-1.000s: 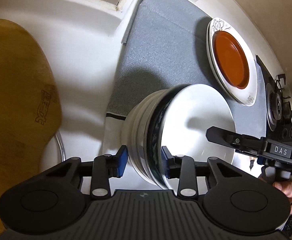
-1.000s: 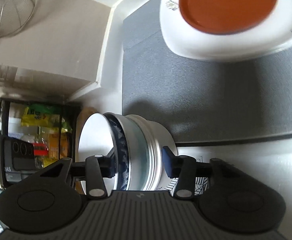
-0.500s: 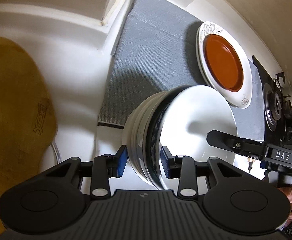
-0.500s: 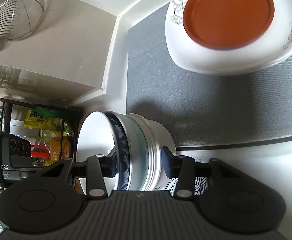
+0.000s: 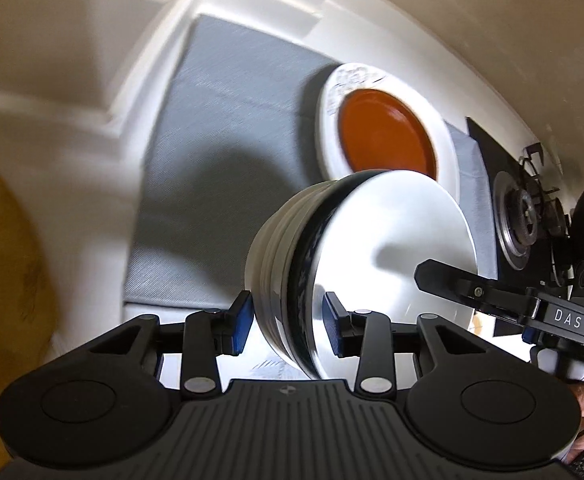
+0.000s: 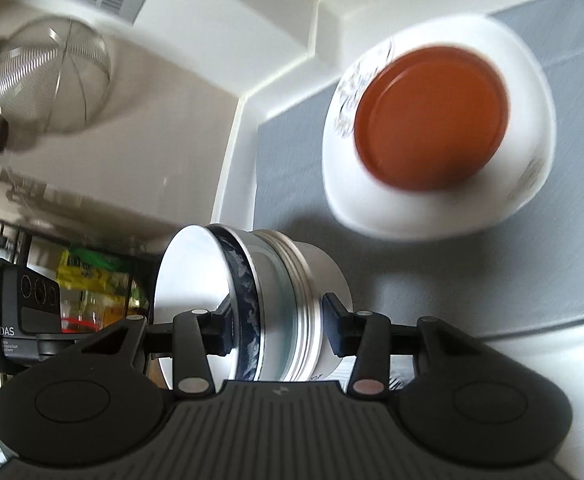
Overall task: Organize plates and bowls
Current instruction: 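Lower the nested bowls onto the orange plate with both grippers, then open both grippers and pull them up away from the bowls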
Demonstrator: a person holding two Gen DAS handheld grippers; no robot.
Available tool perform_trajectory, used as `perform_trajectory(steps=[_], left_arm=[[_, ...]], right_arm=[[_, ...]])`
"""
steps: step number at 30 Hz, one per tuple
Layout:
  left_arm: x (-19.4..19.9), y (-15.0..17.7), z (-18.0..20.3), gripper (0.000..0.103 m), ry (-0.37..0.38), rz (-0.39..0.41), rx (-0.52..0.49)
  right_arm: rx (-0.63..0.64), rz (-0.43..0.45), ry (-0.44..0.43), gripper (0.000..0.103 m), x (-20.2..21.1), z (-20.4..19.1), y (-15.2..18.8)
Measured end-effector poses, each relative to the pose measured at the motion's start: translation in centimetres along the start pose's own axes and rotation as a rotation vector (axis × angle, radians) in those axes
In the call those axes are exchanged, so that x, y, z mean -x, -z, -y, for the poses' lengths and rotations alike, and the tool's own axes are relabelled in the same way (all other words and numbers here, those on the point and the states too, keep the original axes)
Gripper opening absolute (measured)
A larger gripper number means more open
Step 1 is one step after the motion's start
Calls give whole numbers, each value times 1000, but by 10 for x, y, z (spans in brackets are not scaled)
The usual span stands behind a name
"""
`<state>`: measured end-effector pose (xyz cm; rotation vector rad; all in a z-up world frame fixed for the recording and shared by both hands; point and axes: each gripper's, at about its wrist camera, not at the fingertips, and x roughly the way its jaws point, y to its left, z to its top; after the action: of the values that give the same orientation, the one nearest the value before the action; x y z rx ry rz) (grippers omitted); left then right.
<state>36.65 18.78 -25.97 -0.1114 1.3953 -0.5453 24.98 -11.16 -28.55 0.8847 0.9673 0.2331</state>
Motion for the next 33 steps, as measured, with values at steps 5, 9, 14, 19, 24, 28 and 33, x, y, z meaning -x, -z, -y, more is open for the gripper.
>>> perform_trajectory(steps=[5,9,14,19,24,28,33], left_arm=[[-6,-21,21,40,27,7,2],[-14,-39,36,40,26,10,-7],[-26,-68,54,40,18,13,-1],[-42,-103,67,40,35,16,2],[-66,-128,75,40,52,5,-25],[-87,-135,74,40,57,-14,-7],[-99,-138,72,40,53,-15,0]], right_arm=[[10,60,10,49,19,7,-24],[-8,93,13,48,25,20,-46],[-33,128,24,48,25,32,-73],[-30,165,49,48,26,40,-101],[-54,172,83,48,22,55,-123],[-63,160,107,48,13,69,-132],[-74,160,99,48,7,83,-132]])
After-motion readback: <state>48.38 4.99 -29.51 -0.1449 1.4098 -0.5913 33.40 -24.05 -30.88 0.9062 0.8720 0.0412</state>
